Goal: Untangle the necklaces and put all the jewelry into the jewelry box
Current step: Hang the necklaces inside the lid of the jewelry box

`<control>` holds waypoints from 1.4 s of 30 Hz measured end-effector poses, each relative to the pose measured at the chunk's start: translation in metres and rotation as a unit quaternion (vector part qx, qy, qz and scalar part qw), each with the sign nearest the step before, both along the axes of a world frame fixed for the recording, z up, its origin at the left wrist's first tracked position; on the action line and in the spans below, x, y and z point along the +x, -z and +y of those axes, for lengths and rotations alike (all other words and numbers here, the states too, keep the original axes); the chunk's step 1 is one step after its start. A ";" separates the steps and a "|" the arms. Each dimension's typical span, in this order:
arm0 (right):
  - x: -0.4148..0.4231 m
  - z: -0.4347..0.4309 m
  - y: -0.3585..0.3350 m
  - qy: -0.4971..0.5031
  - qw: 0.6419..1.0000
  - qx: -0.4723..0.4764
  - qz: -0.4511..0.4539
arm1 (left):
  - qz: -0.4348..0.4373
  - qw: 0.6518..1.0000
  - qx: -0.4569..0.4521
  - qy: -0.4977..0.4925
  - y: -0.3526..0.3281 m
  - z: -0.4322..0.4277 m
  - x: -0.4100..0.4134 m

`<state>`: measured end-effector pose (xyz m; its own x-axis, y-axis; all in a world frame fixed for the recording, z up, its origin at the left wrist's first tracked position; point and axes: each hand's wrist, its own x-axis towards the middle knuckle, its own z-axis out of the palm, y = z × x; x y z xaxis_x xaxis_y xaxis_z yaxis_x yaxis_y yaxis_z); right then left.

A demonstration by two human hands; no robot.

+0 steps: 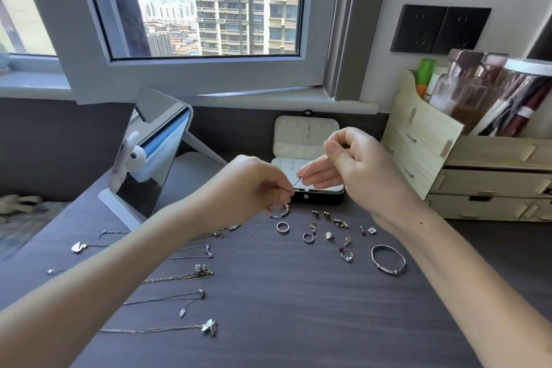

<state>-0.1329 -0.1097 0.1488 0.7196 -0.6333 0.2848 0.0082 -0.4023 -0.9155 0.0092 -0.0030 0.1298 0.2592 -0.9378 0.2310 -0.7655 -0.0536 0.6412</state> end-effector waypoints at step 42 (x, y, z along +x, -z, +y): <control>0.020 -0.011 -0.003 -0.113 0.987 -0.057 0.098 | 0.133 0.988 -0.073 -0.004 -0.023 -0.016 0.022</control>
